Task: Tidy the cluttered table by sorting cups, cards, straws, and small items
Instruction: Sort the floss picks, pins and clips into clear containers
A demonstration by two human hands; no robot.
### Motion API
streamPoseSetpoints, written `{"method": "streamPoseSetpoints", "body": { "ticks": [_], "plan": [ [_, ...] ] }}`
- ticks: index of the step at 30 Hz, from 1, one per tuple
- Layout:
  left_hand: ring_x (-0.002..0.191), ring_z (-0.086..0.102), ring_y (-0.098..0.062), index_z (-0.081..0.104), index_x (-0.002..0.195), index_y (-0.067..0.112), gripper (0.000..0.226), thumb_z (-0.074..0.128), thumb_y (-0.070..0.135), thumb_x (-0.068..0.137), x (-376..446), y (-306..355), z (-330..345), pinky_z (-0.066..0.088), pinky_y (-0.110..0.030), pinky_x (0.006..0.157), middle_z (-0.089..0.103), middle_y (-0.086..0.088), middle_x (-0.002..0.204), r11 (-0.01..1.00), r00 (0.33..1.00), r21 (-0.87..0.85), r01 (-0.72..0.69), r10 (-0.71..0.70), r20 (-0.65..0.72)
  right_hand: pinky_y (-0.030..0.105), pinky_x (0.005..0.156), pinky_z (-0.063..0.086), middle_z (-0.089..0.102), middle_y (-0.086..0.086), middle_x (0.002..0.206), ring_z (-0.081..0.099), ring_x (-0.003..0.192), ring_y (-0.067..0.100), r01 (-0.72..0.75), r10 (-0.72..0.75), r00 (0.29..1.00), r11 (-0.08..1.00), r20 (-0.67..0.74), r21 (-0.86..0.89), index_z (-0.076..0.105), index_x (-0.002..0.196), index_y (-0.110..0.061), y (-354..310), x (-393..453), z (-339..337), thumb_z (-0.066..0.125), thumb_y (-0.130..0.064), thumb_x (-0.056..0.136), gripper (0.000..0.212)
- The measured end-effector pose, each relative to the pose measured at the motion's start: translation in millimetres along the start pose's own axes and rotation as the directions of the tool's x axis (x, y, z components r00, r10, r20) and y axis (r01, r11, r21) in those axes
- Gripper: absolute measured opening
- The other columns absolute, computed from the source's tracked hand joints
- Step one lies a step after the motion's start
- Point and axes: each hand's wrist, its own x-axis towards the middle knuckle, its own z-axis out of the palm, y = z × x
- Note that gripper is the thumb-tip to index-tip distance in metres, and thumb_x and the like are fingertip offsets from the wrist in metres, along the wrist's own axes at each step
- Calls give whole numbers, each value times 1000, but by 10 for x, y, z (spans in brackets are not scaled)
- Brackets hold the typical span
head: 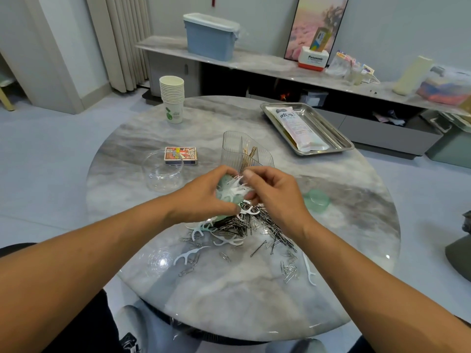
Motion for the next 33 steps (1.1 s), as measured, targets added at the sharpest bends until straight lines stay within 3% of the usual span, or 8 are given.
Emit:
{"method": "streamPoseSetpoints", "body": {
  "ticks": [7, 10, 14, 20, 24, 27, 30, 33],
  "plan": [
    [94, 67, -8, 47, 126, 38, 63, 85, 34, 77, -13, 12, 30, 58, -34, 81, 65, 9, 110, 1000, 999, 0, 17, -17, 30, 23, 61, 55, 74, 8, 77, 67, 68, 14, 7, -4, 995, 1000, 104, -28, 79, 97, -11, -5, -34, 10, 74, -5, 90, 10],
    [106, 59, -7, 44, 131, 33, 70, 87, 33, 76, 23, -13, 3, 47, -16, 76, 56, 12, 119, 998, 997, 27, 64, -62, -45, 25, 56, 52, 74, 1, 78, 66, 64, 10, 19, -19, 1000, 999, -10, -43, 78, 100, -17, -36, 1, 0, 72, -17, 94, 9],
    [95, 58, -12, 41, 129, 24, 75, 90, 20, 72, 77, -148, -135, 45, -20, 67, 55, 3, 116, 977, 962, -75, 198, -209, -178, 26, 57, 48, 75, 4, 93, 65, 67, 7, -122, 93, 983, 976, -159, -182, 76, 108, -18, 12, 169, -317, 66, -12, 97, 15],
    [82, 47, -13, 38, 121, 21, 73, 91, 12, 71, 54, -364, -213, 37, -26, 57, 48, -4, 112, 940, 918, -20, 339, -336, -212, 34, 101, 50, 69, 5, 127, 64, 116, 23, -246, 273, 958, 607, -91, -755, 72, 124, -16, 418, 270, -652, 57, 2, 95, 37],
    [76, 46, -13, 37, 125, 22, 76, 89, 9, 72, 62, -397, -182, 37, -24, 54, 47, -8, 119, 920, 896, 6, 392, -380, -230, 39, 100, 51, 63, 10, 136, 59, 124, 33, -77, 275, 961, 337, 20, -938, 63, 136, -15, 545, 255, -689, 56, 3, 93, 48],
    [103, 54, -22, 33, 139, 27, 95, 94, 20, 66, 79, -406, -169, 48, -32, 78, 43, -10, 136, 920, 901, 49, 388, -368, -229, 40, 93, 51, 62, 10, 125, 56, 116, 35, 1, 285, 955, 263, 79, -965, 65, 118, -15, 598, 279, -727, 53, 1, 91, 33],
    [142, 34, -27, 22, 153, 30, 114, 94, 36, 64, 79, -373, -129, 37, -47, 114, 31, -8, 156, 934, 927, 150, 324, -282, -247, 40, 99, 49, 60, 11, 130, 56, 122, 36, 8, 310, 946, 255, 90, -967, 66, 125, -16, 561, 306, -751, 64, -6, 91, 36],
    [149, 24, -23, 20, 157, 28, 104, 84, 43, 76, 76, -278, -54, 28, -45, 120, 27, -3, 161, 938, 950, 278, 208, -126, -285, 38, 101, 50, 63, 9, 135, 61, 121, 32, -38, 341, 937, 304, 72, -952, 64, 136, -19, 517, 326, -773, 74, -10, 89, 49]
  ]
}}
